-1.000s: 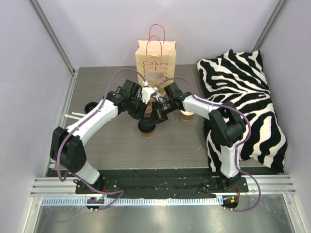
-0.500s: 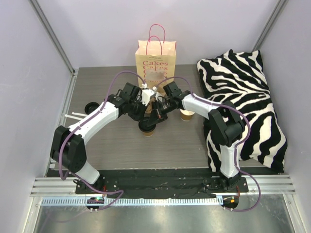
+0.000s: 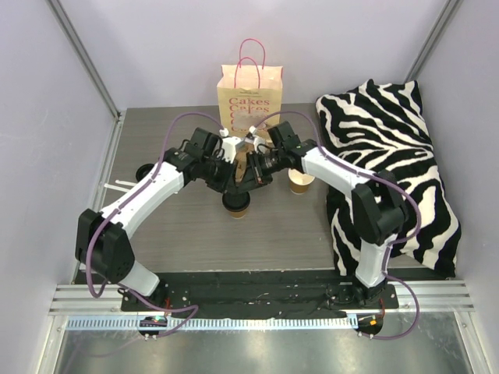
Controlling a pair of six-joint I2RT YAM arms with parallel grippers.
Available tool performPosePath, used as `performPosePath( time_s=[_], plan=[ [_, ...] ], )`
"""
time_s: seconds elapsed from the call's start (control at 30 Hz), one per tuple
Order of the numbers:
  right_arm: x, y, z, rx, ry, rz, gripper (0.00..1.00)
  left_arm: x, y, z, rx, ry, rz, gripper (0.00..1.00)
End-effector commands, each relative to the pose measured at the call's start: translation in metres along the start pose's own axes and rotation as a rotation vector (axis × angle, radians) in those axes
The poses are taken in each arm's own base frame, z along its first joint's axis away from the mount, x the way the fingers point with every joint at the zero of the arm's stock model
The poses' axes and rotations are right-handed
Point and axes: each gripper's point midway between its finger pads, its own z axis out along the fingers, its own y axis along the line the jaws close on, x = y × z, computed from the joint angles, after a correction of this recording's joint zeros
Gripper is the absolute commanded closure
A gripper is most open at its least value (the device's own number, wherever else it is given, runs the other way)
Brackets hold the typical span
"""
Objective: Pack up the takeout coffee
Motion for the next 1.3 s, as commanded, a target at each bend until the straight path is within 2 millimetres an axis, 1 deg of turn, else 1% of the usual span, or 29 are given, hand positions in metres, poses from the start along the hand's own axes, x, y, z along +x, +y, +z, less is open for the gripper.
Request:
performPosePath(
  time_s=[0.0, 0.03, 0.07, 0.17, 0.23, 0.37, 0.4, 0.47, 0.5, 0.57, 0.6, 0.67, 0.8, 0.87, 0.97, 1.0, 1.07, 1.1, 1.17, 1.27],
  plan=[
    [-0.01, 0.0, -0.026, 0.151, -0.115, -0.122, 0.85, -0.011, 0.0, 0.007, 0.015, -0.014, -0.075, 0.85],
    [-0.01, -0.001, -0.031, 0.18, -0.132, -0.139, 0.84, -0.01, -0.003, 0.009, 0.035, -0.007, -0.093, 0.85],
    [-0.011, -0.007, -0.033, 0.229, -0.15, -0.154, 0.82, -0.007, -0.003, 0.012, 0.041, 0.005, -0.112, 0.85],
    [-0.009, -0.014, -0.04, 0.338, -0.163, -0.236, 0.81, 0.0, 0.001, 0.022, 0.057, 0.029, -0.163, 0.85],
    [-0.005, -0.015, -0.043, 0.371, -0.159, -0.282, 0.8, 0.003, 0.005, 0.027, 0.052, 0.043, -0.181, 0.86],
    [0.004, -0.009, -0.037, 0.423, -0.113, -0.4, 0.79, 0.009, 0.01, 0.034, 0.049, 0.073, -0.198, 0.87],
    [0.005, -0.002, -0.031, 0.444, -0.103, -0.445, 0.79, 0.012, 0.011, 0.037, 0.049, 0.088, -0.207, 0.87],
    [0.009, -0.001, -0.028, 0.473, -0.075, -0.496, 0.77, 0.017, 0.013, 0.041, 0.046, 0.106, -0.219, 0.87],
    [0.009, 0.006, -0.023, 0.488, -0.072, -0.53, 0.76, 0.02, 0.015, 0.043, 0.041, 0.117, -0.226, 0.87],
    [0.009, 0.009, -0.02, 0.506, -0.057, -0.554, 0.74, 0.023, 0.016, 0.045, 0.04, 0.128, -0.233, 0.87],
    [0.006, 0.014, -0.022, 0.515, -0.051, -0.579, 0.74, 0.024, 0.017, 0.046, 0.035, 0.132, -0.234, 0.87],
    [0.007, 0.015, -0.018, 0.525, -0.031, -0.585, 0.74, 0.025, 0.019, 0.047, 0.032, 0.137, -0.238, 0.88],
    [0.002, 0.027, -0.019, 0.524, -0.037, -0.602, 0.73, 0.026, 0.021, 0.049, 0.028, 0.143, -0.239, 0.88],
    [0.003, 0.028, -0.017, 0.524, -0.033, -0.618, 0.73, 0.027, 0.021, 0.05, 0.028, 0.145, -0.242, 0.88],
    [0.009, 0.019, -0.009, 0.525, -0.004, -0.616, 0.73, 0.027, 0.022, 0.051, 0.03, 0.147, -0.249, 0.88],
    [0.013, 0.011, -0.004, 0.528, 0.008, -0.612, 0.74, 0.028, 0.022, 0.052, 0.031, 0.148, -0.248, 0.88],
    [0.018, 0.003, 0.003, 0.532, 0.013, -0.615, 0.73, 0.029, 0.023, 0.053, 0.028, 0.152, -0.249, 0.89],
    [0.025, -0.009, 0.011, 0.535, 0.036, -0.604, 0.73, 0.029, 0.024, 0.054, 0.026, 0.154, -0.25, 0.89],
    [0.034, -0.024, 0.018, 0.55, 0.063, -0.587, 0.74, 0.031, 0.026, 0.055, 0.019, 0.163, -0.249, 0.89],
    [0.042, -0.043, 0.022, 0.584, 0.079, -0.58, 0.75, 0.034, 0.03, 0.055, 0.009, 0.171, -0.254, 0.89]
  ],
)
